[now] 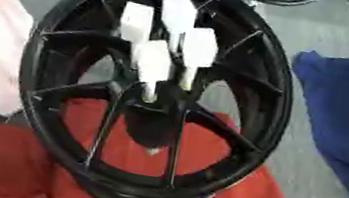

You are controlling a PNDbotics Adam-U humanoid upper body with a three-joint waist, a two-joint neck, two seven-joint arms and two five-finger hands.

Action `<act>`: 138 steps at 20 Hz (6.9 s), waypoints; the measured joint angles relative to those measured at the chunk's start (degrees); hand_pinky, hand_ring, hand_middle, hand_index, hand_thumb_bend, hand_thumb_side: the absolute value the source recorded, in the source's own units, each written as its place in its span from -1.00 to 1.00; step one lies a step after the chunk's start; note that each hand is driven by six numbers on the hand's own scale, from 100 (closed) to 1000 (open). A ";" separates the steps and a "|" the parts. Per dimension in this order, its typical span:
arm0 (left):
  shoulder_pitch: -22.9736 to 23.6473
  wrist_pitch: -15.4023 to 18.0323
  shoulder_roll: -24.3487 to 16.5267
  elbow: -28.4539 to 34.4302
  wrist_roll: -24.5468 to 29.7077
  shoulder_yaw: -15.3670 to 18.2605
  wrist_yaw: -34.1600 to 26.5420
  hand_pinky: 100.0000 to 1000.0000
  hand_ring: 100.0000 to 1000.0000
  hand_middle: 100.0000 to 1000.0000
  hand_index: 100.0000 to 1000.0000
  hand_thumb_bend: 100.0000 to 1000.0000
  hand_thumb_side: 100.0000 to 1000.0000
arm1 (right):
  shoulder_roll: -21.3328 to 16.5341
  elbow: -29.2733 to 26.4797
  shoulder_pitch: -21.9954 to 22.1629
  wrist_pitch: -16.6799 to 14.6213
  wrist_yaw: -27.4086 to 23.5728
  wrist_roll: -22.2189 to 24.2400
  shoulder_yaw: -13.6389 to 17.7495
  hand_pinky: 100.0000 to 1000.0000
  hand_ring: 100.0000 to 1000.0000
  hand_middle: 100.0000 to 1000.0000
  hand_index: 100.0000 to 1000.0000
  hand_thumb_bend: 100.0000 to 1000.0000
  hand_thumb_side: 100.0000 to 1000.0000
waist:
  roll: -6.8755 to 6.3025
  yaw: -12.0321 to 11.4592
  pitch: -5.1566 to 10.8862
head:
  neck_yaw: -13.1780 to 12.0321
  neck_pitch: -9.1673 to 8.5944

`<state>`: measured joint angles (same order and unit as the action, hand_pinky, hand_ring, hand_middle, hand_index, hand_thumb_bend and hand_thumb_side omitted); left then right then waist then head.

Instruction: Pull the pin out of the wheel hub.

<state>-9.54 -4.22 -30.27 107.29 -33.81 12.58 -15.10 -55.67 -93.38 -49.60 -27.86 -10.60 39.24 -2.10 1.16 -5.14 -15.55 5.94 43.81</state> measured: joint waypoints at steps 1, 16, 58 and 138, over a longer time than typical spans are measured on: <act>0.00 0.00 0.00 0.00 0.00 0.00 0.00 0.21 0.56 0.28 0.47 -0.42 0.28 | -0.15 0.00 0.13 0.00 -0.10 0.01 0.12 0.63 0.44 0.36 0.55 -0.55 -0.80 | 0.01 0.00 -0.01 | -0.03 0.00; 0.00 -0.10 -0.01 0.00 -0.10 0.04 0.00 0.21 0.56 0.28 0.47 -0.42 0.28 | -0.56 -0.76 0.71 -0.63 0.83 -0.27 0.18 0.62 0.46 0.36 0.55 -0.51 -0.55 | -0.04 -0.19 -0.07 | -0.01 0.00; 1.47 -0.44 -1.02 -0.73 -0.71 0.66 0.26 0.20 0.55 0.28 0.47 -0.41 0.30 | 13.10 -10.68 -0.21 4.95 17.13 5.32 -11.39 0.61 0.59 0.54 0.64 -0.43 -0.26 | 0.56 2.88 -0.37 | -2.73 -0.10; 0.85 -0.47 -1.02 -1.71 -1.00 0.70 0.49 0.21 0.53 0.28 0.46 -0.43 0.32 | 19.64 -2.14 3.30 14.72 38.89 -0.09 -14.57 0.23 0.06 -0.25 0.07 -1.00 -0.59 | 1.01 1.81 -2.17 | -2.51 0.00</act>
<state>-8.69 -4.68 -31.29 105.57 -34.81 13.28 -14.61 -36.03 -95.52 -46.30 -13.14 28.29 39.14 -16.67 2.17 -3.34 -17.72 3.43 43.81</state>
